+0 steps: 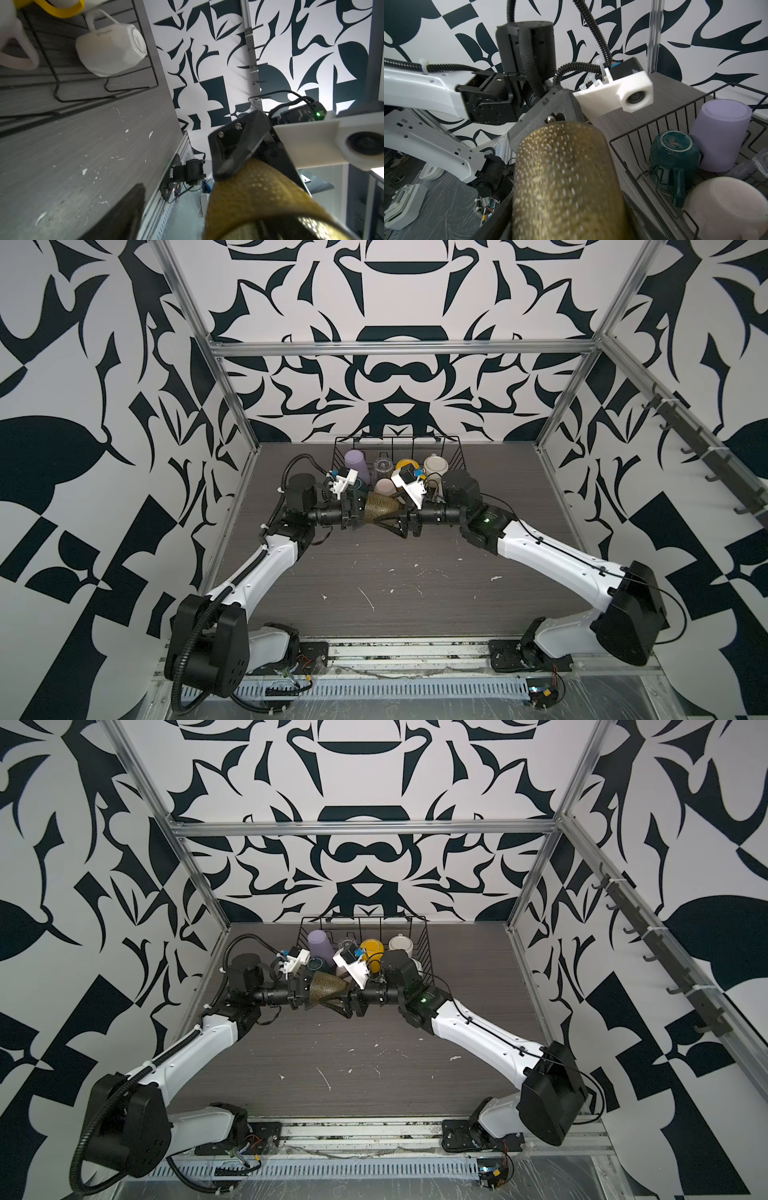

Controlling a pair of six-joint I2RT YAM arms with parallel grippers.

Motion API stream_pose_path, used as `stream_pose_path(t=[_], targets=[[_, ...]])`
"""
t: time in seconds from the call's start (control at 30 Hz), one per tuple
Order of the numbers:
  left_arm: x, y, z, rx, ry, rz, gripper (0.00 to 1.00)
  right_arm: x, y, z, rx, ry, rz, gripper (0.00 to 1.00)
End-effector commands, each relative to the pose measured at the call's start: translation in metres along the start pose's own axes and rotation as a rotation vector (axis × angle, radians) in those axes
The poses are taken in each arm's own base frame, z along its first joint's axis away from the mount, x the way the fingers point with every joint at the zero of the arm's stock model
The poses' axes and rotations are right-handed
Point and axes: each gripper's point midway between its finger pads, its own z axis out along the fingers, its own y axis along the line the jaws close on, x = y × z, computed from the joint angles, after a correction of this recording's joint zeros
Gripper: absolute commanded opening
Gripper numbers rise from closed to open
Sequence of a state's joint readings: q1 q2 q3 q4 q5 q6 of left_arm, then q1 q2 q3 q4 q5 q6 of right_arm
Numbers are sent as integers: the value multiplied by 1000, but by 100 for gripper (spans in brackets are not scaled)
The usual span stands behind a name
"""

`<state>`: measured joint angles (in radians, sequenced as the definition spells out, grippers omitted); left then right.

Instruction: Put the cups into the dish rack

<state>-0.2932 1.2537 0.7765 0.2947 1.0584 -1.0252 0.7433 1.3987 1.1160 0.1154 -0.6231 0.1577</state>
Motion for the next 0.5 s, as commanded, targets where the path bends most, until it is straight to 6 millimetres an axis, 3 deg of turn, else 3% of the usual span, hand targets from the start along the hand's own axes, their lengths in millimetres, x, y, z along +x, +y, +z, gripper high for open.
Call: stream_pose_path(t=[0.0,0.3,0.47], targets=[[3,-18,0,27,22,61,100,-40,-10,-15,105,-97,-20,0],[-3,-6,-4,2,-7,37,99,-46,-21,-36,175,-90,0,0],[-14,5,-15,-33,-75,17,100,-44,-23,-43,203,-63,2,0]])
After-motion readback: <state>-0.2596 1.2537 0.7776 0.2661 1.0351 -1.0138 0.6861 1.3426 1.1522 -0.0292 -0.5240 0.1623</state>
